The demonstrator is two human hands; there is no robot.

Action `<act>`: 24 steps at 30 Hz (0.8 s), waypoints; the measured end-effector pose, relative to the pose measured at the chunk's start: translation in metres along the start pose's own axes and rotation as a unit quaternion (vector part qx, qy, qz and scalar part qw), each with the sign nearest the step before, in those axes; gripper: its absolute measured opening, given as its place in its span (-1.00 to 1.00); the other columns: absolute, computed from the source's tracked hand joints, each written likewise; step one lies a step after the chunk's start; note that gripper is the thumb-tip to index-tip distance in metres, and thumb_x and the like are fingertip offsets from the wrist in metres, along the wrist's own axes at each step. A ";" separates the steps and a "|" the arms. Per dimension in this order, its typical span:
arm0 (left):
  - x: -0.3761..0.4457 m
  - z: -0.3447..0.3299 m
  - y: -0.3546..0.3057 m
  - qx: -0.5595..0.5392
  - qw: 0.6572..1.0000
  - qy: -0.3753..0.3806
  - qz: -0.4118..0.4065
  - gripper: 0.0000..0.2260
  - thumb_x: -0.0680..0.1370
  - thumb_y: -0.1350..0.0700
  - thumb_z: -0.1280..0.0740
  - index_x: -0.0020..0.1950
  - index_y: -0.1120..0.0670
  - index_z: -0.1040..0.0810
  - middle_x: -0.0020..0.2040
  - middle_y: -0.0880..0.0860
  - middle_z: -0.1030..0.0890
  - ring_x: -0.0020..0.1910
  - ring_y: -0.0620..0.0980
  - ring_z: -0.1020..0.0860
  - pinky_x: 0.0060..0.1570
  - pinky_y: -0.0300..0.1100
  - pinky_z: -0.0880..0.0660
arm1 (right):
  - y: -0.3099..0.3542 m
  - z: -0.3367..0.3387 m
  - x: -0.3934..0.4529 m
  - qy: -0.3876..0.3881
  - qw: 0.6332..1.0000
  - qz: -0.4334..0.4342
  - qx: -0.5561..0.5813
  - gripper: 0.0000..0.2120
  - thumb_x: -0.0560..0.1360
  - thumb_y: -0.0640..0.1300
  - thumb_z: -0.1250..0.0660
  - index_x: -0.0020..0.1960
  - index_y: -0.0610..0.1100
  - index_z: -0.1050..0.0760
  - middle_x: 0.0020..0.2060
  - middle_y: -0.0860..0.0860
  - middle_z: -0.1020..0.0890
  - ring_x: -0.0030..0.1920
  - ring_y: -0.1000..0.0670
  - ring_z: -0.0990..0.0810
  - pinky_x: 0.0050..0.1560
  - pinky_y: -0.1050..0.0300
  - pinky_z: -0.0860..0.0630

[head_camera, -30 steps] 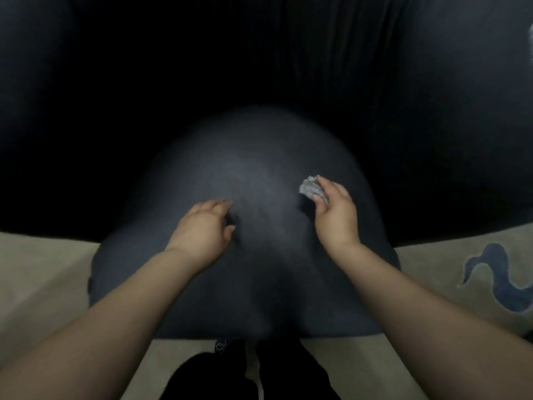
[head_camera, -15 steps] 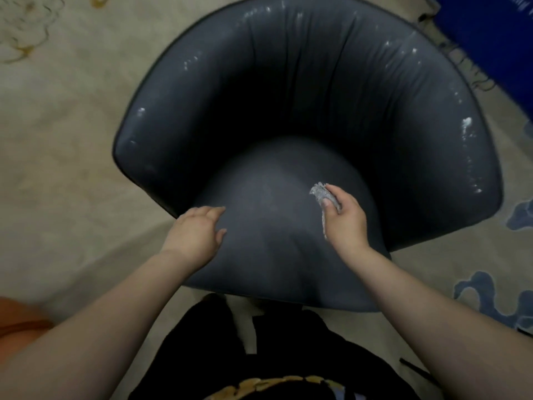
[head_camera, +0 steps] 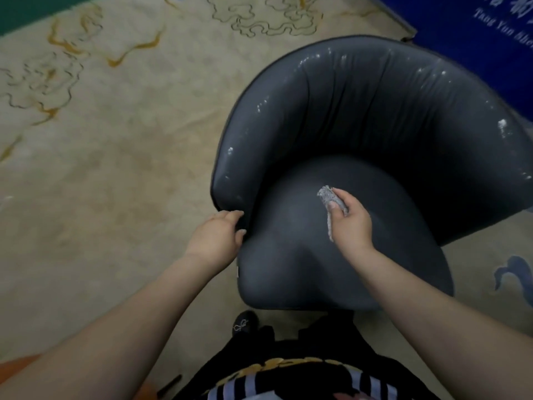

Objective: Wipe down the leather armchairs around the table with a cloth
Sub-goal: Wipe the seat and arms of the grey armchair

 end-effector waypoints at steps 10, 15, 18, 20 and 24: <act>0.012 0.039 0.031 -0.028 0.999 -0.016 0.004 -0.62 0.61 0.04 -0.25 0.43 0.04 -0.39 0.25 0.07 -0.53 0.15 0.11 -0.52 0.14 -0.08 -0.43 | 0.019 -0.028 -0.018 0.016 1.000 0.016 -0.014 -0.70 0.55 -0.18 -0.24 0.26 0.01 -0.50 0.06 0.16 -0.49 0.04 0.23 -0.44 0.04 0.48 -0.25; 0.030 0.048 0.038 -0.035 0.999 -0.026 -0.003 -0.61 0.60 0.07 -0.27 0.43 0.05 -0.39 0.27 0.08 -0.47 0.15 0.13 -0.52 0.13 -0.10 -0.42 | 0.025 -0.046 -0.016 0.014 1.000 0.013 0.005 -0.70 0.54 -0.17 -0.24 0.24 0.05 -0.51 0.04 0.21 -0.49 0.00 0.30 -0.45 0.00 0.57 -0.24; 0.051 0.056 0.043 -0.038 0.999 -0.030 -0.023 -0.59 0.59 0.06 -0.29 0.44 0.05 -0.38 0.31 0.05 -0.43 0.18 0.12 -0.50 0.16 -0.12 -0.40 | 0.029 -0.062 -0.014 -0.001 1.000 0.000 0.015 -0.70 0.54 -0.17 -0.25 0.23 0.07 -0.50 0.00 0.27 -0.48 -0.01 0.37 -0.45 0.04 0.51 -0.28; 0.071 0.064 0.050 -0.045 0.998 -0.032 -0.043 -0.57 0.59 0.05 -0.30 0.46 0.04 -0.36 0.34 0.04 -0.39 0.22 0.10 -0.49 0.20 -0.13 -0.38 | 0.033 -0.078 -0.011 -0.016 1.000 -0.007 0.018 -0.70 0.54 -0.18 -0.25 0.23 0.08 -0.51 -0.02 0.29 -0.48 0.01 0.40 -0.44 0.02 0.56 -0.26; 0.120 0.078 0.068 -0.040 0.993 -0.010 -0.106 -0.45 0.57 0.03 -0.32 0.53 0.03 -0.24 0.42 0.04 -0.28 0.36 0.06 -0.36 0.33 -0.16 -0.30 | 0.041 -0.117 -0.001 -0.081 0.996 -0.041 0.022 -0.70 0.54 -0.19 -0.26 0.22 0.08 -0.52 -0.04 0.27 -0.49 0.00 0.33 -0.45 -0.01 0.62 -0.24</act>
Point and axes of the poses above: each hand's wrist, its own x-axis towards the middle knuckle, its own z-axis out of the back of the hand, y = z × x, the point moved 2 cm from there along x, towards the middle knuckle
